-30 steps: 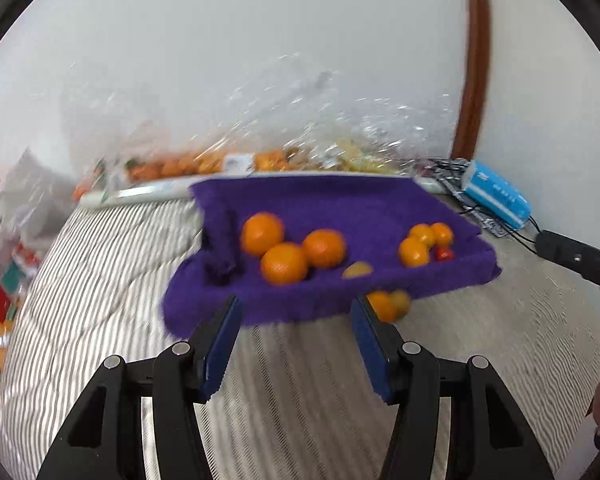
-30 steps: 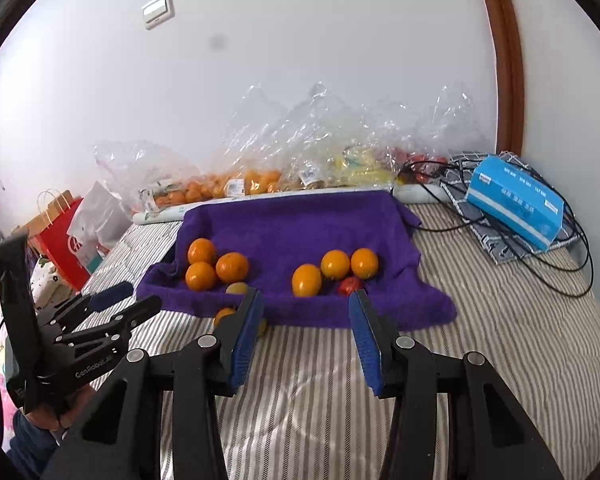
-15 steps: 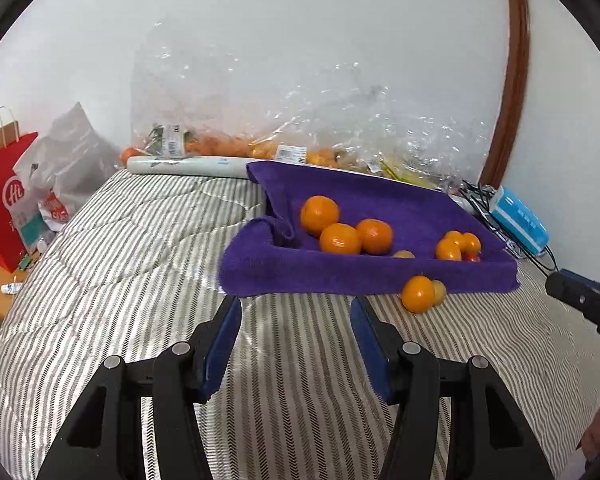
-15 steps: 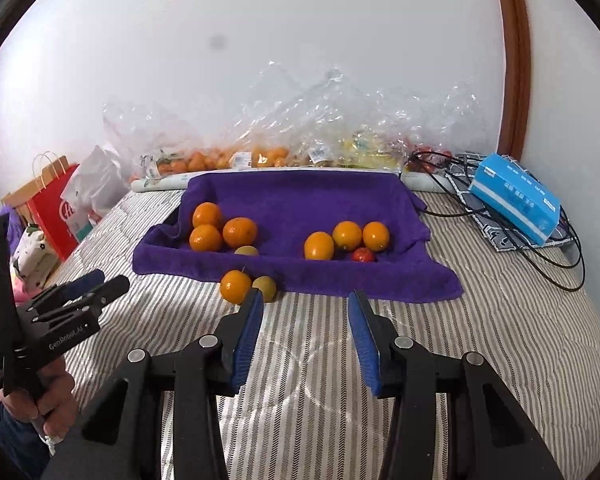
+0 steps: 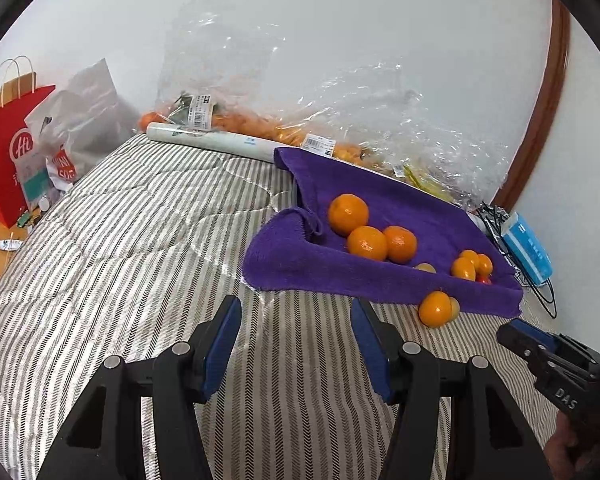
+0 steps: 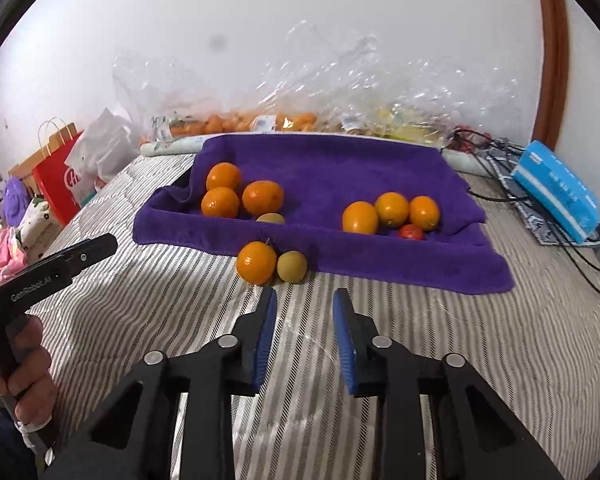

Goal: Organize fruits
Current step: 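Move the right tool toward the greenish fruit beside the towel, then grasp the greenish fruit with the right tool and lift it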

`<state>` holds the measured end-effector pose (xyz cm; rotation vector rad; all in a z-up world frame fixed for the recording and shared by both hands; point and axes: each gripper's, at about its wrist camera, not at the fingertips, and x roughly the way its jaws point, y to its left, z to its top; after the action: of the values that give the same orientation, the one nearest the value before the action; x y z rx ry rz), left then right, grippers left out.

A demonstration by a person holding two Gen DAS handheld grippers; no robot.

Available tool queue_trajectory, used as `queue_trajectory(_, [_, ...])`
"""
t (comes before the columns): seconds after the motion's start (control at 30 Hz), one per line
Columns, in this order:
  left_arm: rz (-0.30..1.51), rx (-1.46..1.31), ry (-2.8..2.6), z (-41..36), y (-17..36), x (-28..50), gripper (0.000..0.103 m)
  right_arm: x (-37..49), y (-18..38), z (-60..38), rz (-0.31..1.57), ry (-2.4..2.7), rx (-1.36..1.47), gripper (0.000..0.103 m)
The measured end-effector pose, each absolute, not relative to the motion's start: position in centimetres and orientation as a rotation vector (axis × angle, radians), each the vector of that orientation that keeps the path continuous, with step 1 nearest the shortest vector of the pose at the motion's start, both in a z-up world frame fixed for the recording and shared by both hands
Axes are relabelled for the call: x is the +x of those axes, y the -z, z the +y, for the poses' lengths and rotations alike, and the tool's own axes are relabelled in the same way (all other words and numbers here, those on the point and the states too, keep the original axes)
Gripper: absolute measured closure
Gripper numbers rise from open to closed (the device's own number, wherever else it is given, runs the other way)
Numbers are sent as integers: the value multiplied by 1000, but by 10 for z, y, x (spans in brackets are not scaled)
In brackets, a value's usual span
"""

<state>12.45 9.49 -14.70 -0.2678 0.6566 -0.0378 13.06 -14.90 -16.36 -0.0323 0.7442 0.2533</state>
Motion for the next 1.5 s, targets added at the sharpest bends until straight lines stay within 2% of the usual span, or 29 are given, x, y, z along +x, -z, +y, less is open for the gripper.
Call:
queue_trajectory(0.53, [717, -438, 76, 117, 156, 134, 49, 182, 183, -138, 787, -280, -12, 82])
queue_trajectory(1.23, [724, -408, 74, 115, 158, 136, 49, 195, 194, -122, 849, -309, -63, 79])
queue_trajectory(1.5, [738, -334, 85, 100, 160, 139, 49, 164, 177, -154, 756, -299, -53, 79])
